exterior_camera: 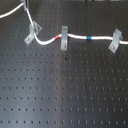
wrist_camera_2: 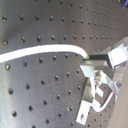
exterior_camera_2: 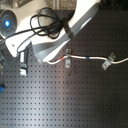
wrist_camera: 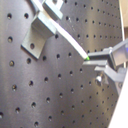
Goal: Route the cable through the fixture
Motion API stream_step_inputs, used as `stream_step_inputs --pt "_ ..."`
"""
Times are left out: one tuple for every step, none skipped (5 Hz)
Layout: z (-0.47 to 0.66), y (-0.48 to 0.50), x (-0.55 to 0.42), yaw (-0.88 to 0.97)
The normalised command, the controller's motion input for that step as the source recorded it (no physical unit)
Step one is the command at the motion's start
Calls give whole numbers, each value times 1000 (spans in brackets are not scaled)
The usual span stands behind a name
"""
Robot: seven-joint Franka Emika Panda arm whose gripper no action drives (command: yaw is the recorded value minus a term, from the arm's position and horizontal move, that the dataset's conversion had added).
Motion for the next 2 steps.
stream_step_inputs --pt "243 126 -160 31" --pt "48 41 -29 0"
